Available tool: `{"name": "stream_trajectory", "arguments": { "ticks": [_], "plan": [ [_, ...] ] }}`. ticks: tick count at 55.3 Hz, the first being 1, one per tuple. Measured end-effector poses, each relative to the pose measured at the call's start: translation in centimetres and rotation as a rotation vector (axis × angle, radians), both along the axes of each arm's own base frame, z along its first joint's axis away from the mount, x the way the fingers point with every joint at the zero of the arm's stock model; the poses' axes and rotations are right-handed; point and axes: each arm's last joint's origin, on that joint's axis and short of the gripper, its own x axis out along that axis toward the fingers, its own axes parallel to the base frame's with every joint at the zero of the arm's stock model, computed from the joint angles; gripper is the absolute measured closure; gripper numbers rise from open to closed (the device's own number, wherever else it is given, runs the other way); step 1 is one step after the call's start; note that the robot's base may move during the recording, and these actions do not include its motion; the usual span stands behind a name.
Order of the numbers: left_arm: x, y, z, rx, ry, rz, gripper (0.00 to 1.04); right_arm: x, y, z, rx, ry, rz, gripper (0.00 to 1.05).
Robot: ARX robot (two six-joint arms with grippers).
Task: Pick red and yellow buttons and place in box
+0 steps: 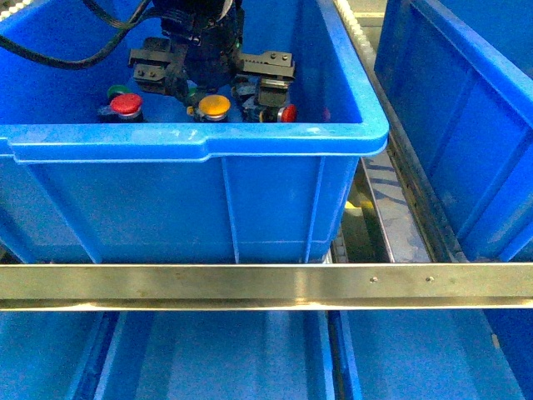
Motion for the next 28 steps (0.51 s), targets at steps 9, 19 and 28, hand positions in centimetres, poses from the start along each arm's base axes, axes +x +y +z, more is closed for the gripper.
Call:
{"name": "stream_trajectory", "arguments": {
  "ticks": [9, 19, 28],
  "plan": [
    [0.5, -0.3, -0.6, 0.011, 0.015, 0.004, 0.08, 0.0, 0.0, 0.0, 0.0, 0.0, 0.0, 0.06],
    [0.9, -0.4, -1.9, 0.024, 0.048, 0.011, 0.08, 0.0, 0.0, 0.0, 0.0, 0.0, 0.0, 0.06],
    [1.2, -0.5, -2.5, 0.028, 0.059, 0.021, 0.19, 0.0, 0.0, 0.0, 0.0, 0.0, 0.0, 0.06]
  ]
}}
